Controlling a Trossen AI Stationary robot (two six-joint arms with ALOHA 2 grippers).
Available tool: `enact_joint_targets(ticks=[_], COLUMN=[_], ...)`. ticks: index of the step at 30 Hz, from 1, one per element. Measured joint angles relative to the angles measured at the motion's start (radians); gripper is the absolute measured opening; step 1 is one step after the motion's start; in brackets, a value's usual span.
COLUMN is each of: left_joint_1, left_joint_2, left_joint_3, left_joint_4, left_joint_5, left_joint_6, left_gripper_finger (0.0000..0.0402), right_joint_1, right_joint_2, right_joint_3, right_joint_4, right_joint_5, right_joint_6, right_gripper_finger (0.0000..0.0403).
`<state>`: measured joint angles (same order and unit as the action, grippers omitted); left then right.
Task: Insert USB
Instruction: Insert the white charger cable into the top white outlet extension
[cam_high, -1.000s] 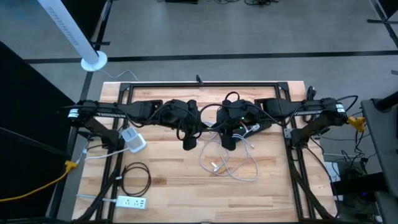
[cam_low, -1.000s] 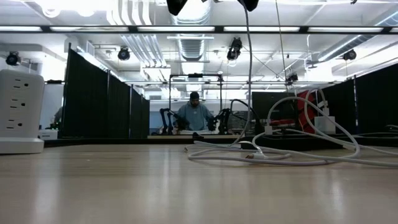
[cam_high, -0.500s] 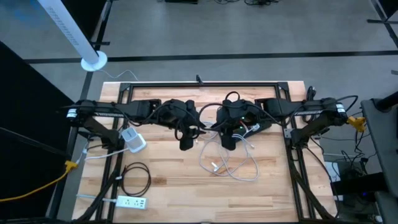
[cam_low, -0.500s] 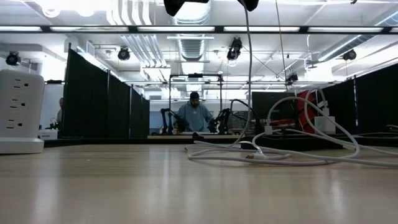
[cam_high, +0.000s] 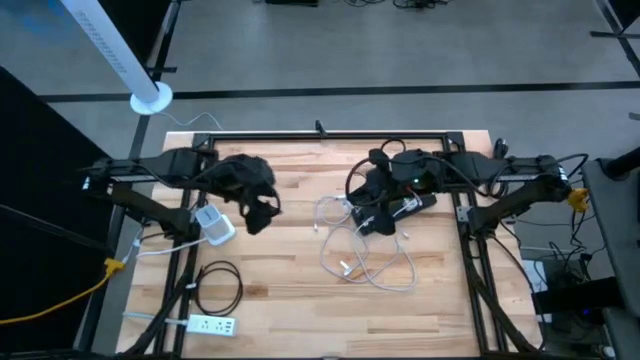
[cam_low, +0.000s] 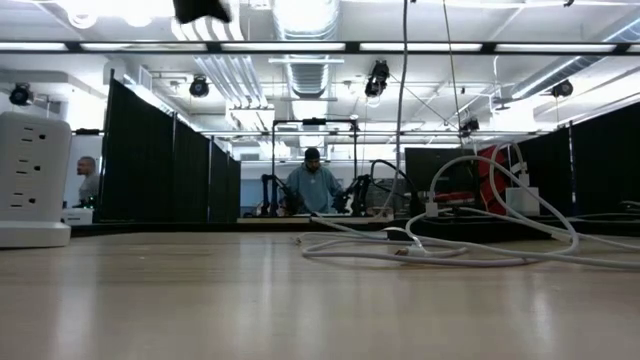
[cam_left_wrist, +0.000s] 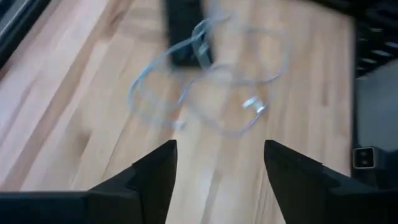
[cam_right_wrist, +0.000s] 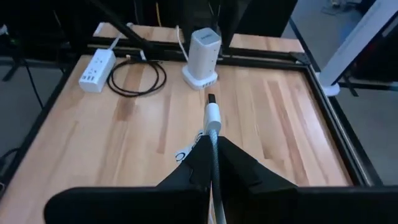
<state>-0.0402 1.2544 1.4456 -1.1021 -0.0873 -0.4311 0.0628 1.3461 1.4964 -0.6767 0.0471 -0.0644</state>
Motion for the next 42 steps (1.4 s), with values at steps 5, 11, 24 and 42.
enact_joint_targets(ticks=[5, 11, 24, 42], left_joint_1=[0.003, 0.002, 0.070, 0.470], left_joint_2=[-0.017, 0.037, 0.119, 0.428], left_joint_3=[0.000, -0.001, -0.092, -0.115], left_joint_4=[-0.221, -0.487, -0.467, -0.464], left_joint_5=[-0.028, 0.025, 0.114, -0.033], left_joint_6=[-0.160, -0.245, -0.110, 0.308], left_gripper_finger=[0.0187, 0.0147, 0.0175, 0.0119], right_joint_1=[0.000, 0.000, -0.004, -0.017], right_joint_2=[0.019, 0.051, 0.028, 0.025], right_joint_3=[-0.047, -0.110, -0.200, -0.205], right_joint_4=[0.009, 0.014, -0.007, -0.081], right_joint_5=[-0.002, -0.003, -0.101, -0.158], right_joint_6=[-0.025, -0.006, -0.083, -0.170], right_gripper_finger=[0.0000, 0.0000, 0.0000, 0.0000])
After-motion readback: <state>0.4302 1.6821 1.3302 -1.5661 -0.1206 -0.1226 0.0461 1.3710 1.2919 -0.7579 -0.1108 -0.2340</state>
